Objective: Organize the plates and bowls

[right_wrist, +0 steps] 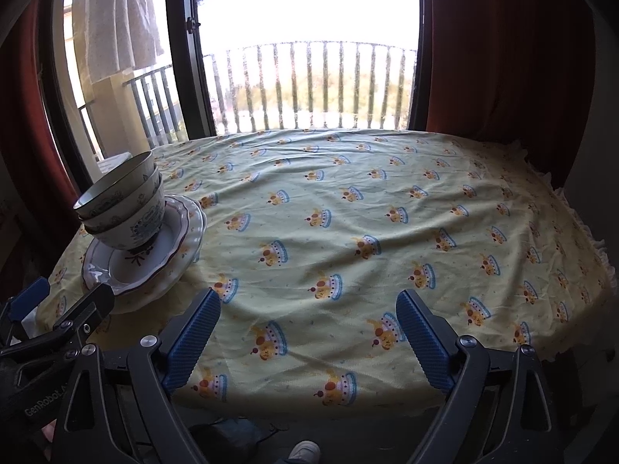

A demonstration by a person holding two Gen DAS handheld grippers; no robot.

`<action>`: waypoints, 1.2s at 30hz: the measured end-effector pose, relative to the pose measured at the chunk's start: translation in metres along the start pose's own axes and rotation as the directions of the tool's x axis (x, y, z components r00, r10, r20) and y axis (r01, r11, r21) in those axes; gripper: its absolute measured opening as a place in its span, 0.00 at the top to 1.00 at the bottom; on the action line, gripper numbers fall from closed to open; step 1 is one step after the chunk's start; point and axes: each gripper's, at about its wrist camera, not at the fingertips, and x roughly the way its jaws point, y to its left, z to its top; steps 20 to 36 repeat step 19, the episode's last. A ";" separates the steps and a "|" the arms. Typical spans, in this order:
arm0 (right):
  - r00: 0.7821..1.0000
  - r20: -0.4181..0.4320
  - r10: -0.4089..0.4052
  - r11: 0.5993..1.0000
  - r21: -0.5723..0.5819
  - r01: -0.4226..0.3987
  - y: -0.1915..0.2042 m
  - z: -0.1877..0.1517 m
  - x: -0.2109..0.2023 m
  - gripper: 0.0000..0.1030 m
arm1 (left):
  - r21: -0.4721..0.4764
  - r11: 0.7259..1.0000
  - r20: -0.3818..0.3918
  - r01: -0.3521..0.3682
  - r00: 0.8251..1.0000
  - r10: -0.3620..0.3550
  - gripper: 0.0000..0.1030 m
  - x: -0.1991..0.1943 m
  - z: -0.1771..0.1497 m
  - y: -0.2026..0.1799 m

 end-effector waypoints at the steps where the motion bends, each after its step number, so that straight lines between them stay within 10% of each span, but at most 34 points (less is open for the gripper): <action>1: 1.000 0.000 -0.001 1.000 0.001 0.001 0.000 0.000 0.000 0.09 | 0.000 1.000 0.001 0.001 1.000 -0.001 0.01 0.000 0.000 0.000; 36: 1.000 0.005 -0.007 1.000 0.005 0.007 -0.007 0.000 0.000 0.09 | 0.002 1.000 0.003 0.007 1.000 -0.007 0.00 0.001 0.001 -0.007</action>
